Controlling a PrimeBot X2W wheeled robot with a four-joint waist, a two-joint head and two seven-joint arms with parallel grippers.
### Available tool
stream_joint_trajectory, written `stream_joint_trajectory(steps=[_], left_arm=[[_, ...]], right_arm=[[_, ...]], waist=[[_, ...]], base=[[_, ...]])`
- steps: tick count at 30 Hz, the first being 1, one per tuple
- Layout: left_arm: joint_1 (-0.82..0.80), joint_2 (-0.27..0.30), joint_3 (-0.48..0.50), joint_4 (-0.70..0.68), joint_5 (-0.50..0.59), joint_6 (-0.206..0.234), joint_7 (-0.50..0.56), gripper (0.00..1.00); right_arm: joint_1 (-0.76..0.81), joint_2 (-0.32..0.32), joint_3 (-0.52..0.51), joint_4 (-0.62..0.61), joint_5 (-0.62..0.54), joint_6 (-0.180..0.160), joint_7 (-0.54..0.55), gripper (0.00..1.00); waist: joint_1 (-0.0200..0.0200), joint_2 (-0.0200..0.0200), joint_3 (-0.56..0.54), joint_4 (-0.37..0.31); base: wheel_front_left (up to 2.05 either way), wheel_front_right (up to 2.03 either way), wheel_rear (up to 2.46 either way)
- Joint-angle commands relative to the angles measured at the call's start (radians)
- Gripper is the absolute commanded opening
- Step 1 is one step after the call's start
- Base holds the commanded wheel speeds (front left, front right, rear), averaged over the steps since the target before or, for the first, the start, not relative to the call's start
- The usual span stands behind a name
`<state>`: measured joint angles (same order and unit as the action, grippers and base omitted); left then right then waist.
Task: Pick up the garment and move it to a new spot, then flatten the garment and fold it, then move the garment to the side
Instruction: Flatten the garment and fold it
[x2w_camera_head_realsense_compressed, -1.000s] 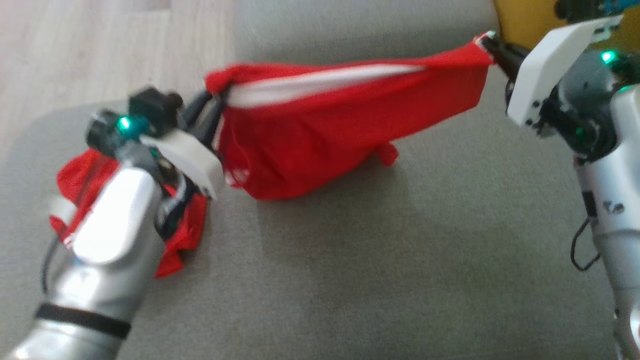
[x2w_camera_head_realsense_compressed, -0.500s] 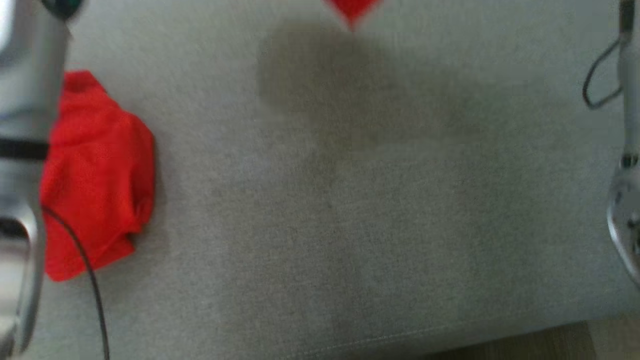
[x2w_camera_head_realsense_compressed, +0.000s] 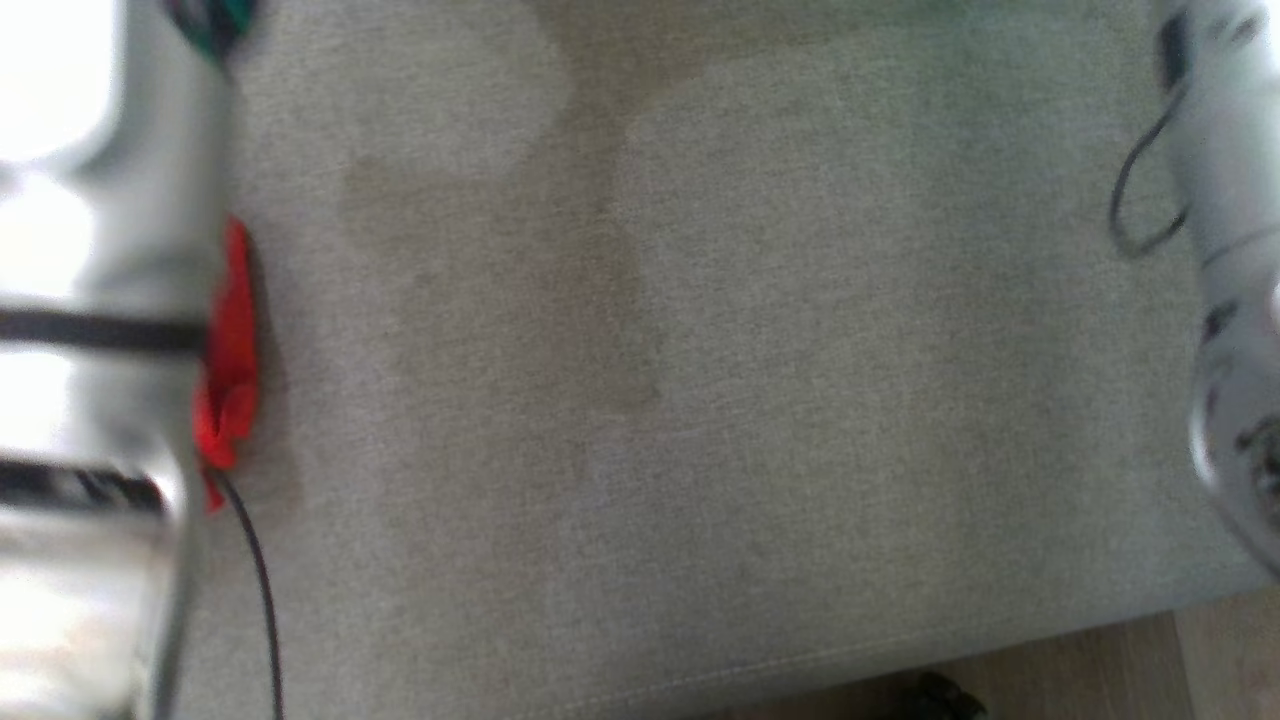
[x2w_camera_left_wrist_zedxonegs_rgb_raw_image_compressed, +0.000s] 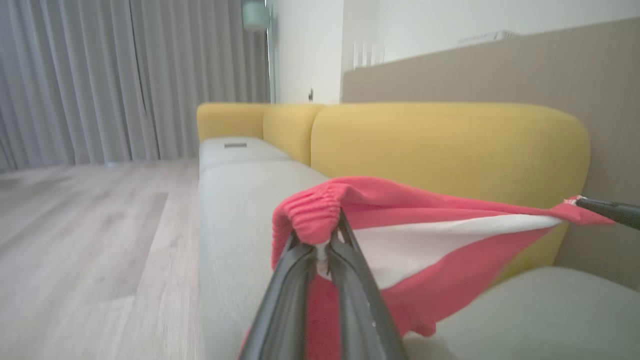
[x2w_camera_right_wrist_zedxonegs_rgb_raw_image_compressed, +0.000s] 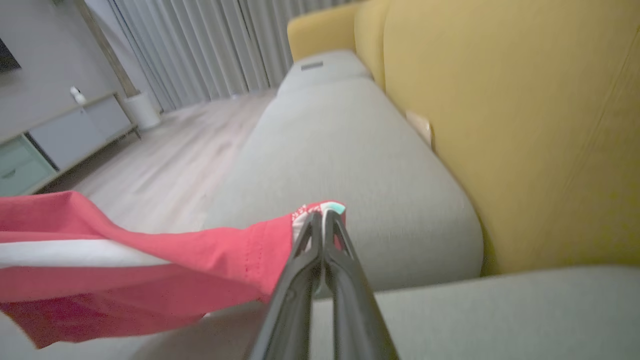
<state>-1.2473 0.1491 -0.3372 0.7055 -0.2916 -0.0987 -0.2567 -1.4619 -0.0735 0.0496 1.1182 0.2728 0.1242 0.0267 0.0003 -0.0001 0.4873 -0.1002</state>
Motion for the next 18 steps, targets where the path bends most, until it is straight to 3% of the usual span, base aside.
stream_joint_trajectory(steps=[1,5,10,18], left_arm=[[0.024,0.029,0.027,-0.031,0.011,-0.007,-0.005,0.00],[0.168,0.010,-0.004,-0.010,0.019,-0.025,-0.005,0.00],[0.338,0.000,-0.105,-0.011,0.018,-0.031,-0.005,0.00],[0.504,0.056,-0.319,-0.054,-0.018,-0.032,-0.005,0.00]], right_arm=[[0.027,0.023,0.025,-0.008,0.014,0.007,0.011,0.00],[0.127,0.018,0.088,0.037,0.056,0.007,0.064,0.00],[0.255,-0.040,0.182,0.046,0.110,0.007,0.185,0.00],[0.416,-0.159,0.291,-0.038,0.215,0.007,0.340,0.00]], waist=[[-0.0003,0.0001,-0.012,0.009],[-0.0003,0.0001,-0.052,0.024],[-0.0003,0.0001,-0.114,0.046],[-0.0003,0.0001,-0.193,0.066]], base=[[0.00,0.00,0.00],[0.00,0.00,0.00],[0.00,0.00,0.00],[0.00,0.00,0.00]])
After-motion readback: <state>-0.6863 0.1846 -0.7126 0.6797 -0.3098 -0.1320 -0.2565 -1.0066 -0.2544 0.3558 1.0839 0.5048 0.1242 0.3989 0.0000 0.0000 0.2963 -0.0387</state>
